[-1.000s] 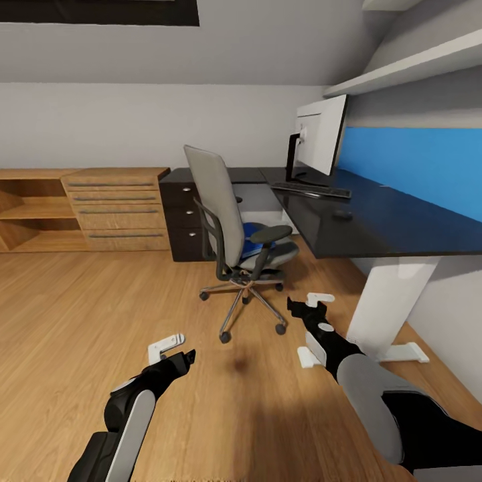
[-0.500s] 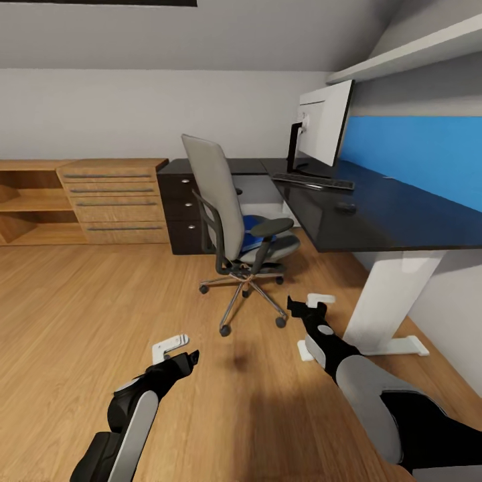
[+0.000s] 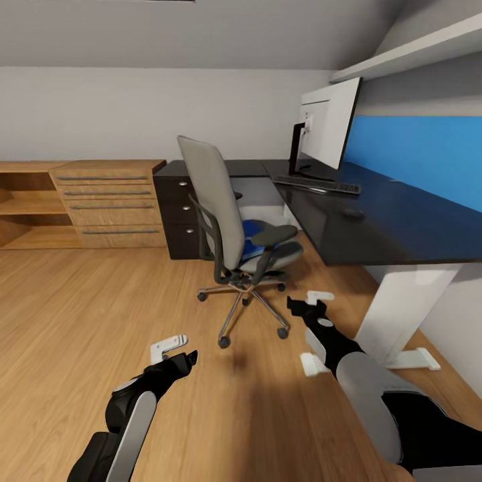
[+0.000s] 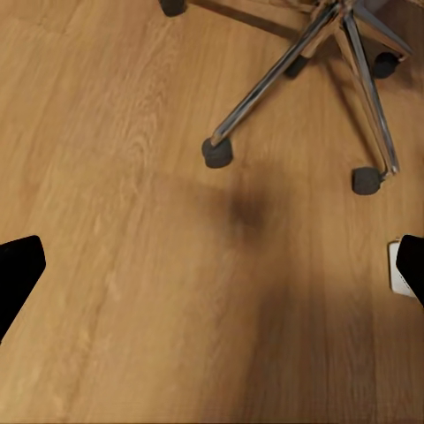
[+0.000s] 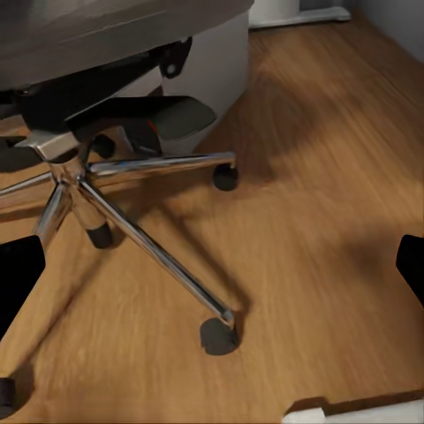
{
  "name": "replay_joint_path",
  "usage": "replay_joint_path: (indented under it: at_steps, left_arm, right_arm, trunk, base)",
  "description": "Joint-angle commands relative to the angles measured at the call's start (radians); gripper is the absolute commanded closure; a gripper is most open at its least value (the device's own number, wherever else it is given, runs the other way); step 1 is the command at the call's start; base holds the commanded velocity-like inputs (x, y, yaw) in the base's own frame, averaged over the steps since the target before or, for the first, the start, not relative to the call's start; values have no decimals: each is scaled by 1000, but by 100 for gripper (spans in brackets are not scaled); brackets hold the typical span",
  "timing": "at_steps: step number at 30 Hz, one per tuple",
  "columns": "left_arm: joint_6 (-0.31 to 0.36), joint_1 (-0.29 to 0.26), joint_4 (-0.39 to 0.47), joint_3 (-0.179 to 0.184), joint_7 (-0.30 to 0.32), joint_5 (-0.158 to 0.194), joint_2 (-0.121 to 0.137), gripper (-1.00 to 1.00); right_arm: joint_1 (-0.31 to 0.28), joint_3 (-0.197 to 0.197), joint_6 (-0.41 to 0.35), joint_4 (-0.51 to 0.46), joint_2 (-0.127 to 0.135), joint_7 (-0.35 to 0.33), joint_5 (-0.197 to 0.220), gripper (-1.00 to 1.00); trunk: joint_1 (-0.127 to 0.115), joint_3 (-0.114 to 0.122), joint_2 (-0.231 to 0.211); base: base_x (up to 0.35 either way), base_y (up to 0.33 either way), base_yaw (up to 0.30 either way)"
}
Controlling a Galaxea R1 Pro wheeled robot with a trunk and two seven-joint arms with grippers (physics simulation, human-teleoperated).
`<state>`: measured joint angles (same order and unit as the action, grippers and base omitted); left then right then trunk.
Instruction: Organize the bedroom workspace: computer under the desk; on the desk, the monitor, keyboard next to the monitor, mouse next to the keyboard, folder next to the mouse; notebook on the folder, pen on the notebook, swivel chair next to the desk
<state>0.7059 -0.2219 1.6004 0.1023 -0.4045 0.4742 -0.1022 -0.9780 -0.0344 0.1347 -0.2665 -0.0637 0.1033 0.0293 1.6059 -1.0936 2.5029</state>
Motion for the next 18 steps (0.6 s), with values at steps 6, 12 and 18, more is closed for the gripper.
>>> replay_joint_path:
  at_steps: [6, 12, 18]
  left_arm:
    - [2, -1, 1, 1, -9, 11, 1, -100]
    - [1, -1, 0, 1, -9, 11, 1, -100]
    - [2, -1, 0, 1, -8, 11, 1, -100]
  right_arm:
    - [-1, -4, -33, 1, -5, 2, 6, -100]
    - [-1, -3, -38, 1, -7, 20, 24, -100]
    - [-1, -3, -37, -3, -6, 26, 28, -100]
  trunk:
    - [0, -1, 0]
    - [0, -1, 0]
    - [0, -1, 0]
  base:
    - [319, 0, 0]
    - [319, 0, 0]
    - [316, 0, 0]
